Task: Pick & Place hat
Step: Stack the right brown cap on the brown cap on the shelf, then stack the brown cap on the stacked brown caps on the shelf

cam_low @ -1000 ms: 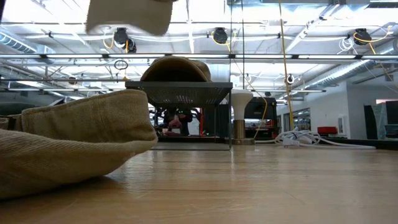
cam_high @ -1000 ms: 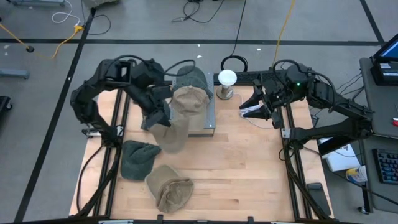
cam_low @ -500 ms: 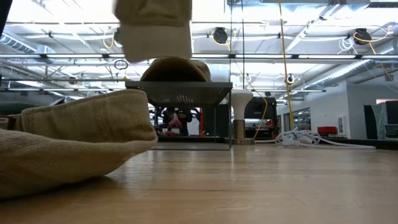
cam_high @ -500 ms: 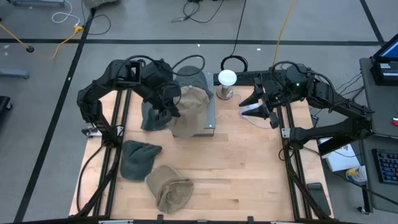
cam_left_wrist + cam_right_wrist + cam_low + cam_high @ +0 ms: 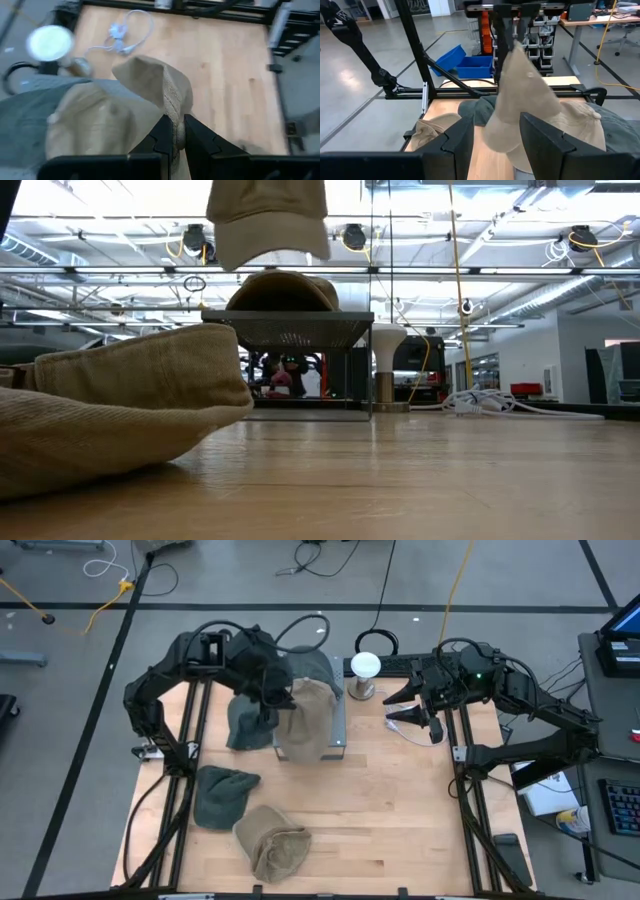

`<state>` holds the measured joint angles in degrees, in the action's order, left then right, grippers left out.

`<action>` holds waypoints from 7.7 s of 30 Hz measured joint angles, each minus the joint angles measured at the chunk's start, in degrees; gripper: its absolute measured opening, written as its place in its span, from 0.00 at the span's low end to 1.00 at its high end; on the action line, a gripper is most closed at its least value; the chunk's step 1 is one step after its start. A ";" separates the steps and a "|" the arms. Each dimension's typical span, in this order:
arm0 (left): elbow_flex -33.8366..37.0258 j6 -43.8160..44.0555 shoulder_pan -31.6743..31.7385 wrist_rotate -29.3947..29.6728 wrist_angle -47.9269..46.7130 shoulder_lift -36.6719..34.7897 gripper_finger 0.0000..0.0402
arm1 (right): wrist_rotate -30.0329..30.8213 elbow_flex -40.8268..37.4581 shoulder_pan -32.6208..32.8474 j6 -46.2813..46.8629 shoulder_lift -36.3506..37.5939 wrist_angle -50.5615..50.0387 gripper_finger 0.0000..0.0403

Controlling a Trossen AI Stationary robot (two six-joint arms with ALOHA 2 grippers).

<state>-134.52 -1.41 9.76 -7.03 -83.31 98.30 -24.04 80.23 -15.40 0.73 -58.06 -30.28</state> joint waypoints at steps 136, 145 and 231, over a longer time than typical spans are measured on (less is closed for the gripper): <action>0.01 28.23 -3.54 13.25 -6.82 -8.12 0.48 | 0.22 -19.62 0.13 1.53 5.22 22.32 0.37; 0.15 40.76 -10.40 6.88 -6.54 -8.10 0.48 | 0.21 -19.63 0.13 2.21 5.22 22.33 0.37; 47.49 151.46 -52.91 -0.43 12.17 -3.02 0.48 | -0.45 -26.38 0.11 7.01 5.46 22.32 0.37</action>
<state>-87.03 150.05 -43.16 -7.46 -71.14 95.29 -24.49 53.84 -15.29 7.75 -52.60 -7.97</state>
